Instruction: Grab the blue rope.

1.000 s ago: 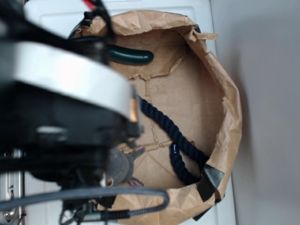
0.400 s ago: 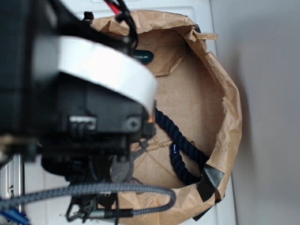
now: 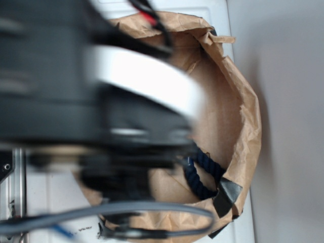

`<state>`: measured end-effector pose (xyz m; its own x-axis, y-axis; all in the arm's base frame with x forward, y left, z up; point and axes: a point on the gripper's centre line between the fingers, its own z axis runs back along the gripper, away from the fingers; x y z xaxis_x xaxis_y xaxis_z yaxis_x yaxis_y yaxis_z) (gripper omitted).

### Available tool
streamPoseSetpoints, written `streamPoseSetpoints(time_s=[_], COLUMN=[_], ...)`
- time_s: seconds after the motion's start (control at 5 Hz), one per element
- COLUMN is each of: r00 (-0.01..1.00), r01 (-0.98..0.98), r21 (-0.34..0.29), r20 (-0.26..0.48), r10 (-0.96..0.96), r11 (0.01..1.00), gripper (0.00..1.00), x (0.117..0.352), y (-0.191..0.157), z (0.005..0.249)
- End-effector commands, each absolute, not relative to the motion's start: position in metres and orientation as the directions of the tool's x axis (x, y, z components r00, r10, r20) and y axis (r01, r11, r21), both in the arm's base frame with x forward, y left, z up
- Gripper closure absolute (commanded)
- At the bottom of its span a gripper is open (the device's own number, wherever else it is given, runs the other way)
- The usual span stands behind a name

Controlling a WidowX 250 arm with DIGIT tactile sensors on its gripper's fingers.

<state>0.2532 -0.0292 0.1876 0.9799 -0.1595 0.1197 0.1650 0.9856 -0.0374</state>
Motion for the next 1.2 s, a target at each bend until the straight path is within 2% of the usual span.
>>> streamPoseSetpoints(time_s=[0.0,0.2,0.4,0.6,0.8,1.0], r00=[0.918,0.878,0.868,0.871,0.893,0.887], r01=[0.305,0.380,0.401,0.400,0.372,0.398], r21=[-0.051,-0.013,0.019,0.071,0.107,0.132], r20=[0.281,0.320,0.311,0.281,0.229,0.195], r10=[-0.279,-0.356,-0.386,-0.403,-0.387,-0.418], r11=[0.951,0.925,0.916,0.914,0.922,0.908], gripper=[0.00,0.00,0.00,0.00,0.00,0.00], x=[0.299,0.276,0.272,0.272,0.288,0.290], y=[-0.024,-0.018,-0.004,0.004,0.005,0.003], z=[0.184,0.181,0.167,0.153,0.136,0.118])
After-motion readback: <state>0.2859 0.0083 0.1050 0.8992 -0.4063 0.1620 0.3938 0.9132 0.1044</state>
